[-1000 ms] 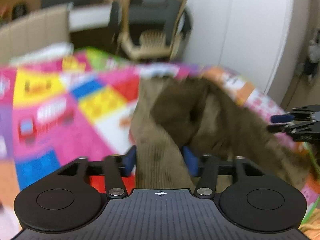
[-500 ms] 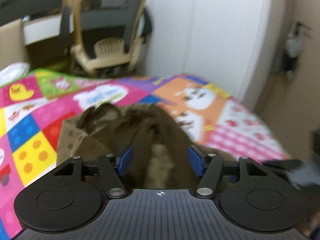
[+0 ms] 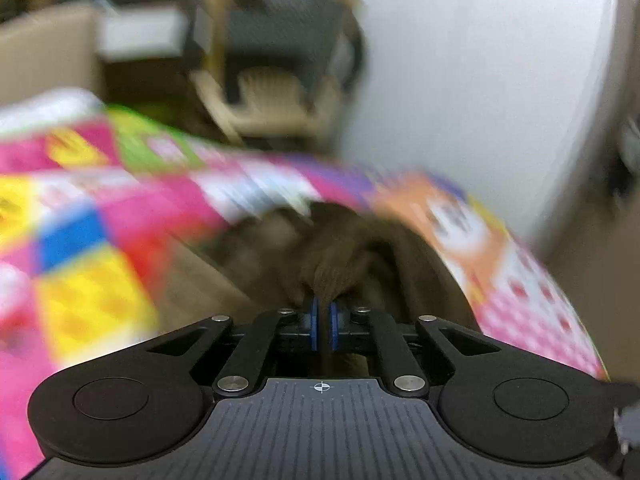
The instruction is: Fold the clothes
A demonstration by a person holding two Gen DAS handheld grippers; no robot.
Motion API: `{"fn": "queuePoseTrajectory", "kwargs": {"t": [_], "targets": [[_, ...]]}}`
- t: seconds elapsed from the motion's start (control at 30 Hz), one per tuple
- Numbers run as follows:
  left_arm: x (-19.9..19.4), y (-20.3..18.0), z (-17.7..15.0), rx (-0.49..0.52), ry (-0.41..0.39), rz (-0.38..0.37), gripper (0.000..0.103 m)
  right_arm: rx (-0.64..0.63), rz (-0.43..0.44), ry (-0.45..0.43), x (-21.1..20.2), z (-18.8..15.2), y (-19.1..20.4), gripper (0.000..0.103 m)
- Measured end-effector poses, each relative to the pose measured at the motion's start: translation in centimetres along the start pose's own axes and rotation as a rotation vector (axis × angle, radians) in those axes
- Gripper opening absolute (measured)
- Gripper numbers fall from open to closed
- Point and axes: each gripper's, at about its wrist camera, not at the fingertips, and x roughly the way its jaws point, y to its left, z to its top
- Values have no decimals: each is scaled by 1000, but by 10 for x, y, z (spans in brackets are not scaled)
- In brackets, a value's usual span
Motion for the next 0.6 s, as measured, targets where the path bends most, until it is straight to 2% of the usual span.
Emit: {"fn": "queuePoseTrajectory", "kwargs": {"t": [0.07,0.13,0.2,0.3,0.4,0.5,0.57,0.6], "targets": [[-34,30,11,-55,-94,70,7,-32,-17,18,-1,3,3,103],[-67,63,18,-119,-173,147,7,-49,-53,-25,-13,6,8,103],[-92,89,16,-137,-222,260,7,-100,-66,-82,-28,11,20,103],[-112,126,3,-208,-239,388,7,-190,-6,-118,-44,15,48,103],[-124,161,-16,-305,-233,486,7,-286,73,-54,-34,8,81,101],[-124,184,-37,-384,-191,521,7,-382,86,50,-7,-11,108,76],[-122,189,-45,-409,-172,526,7,-419,55,75,5,-17,117,48],[-123,190,-46,-412,-171,520,7,-417,41,62,5,-13,116,41]]}}
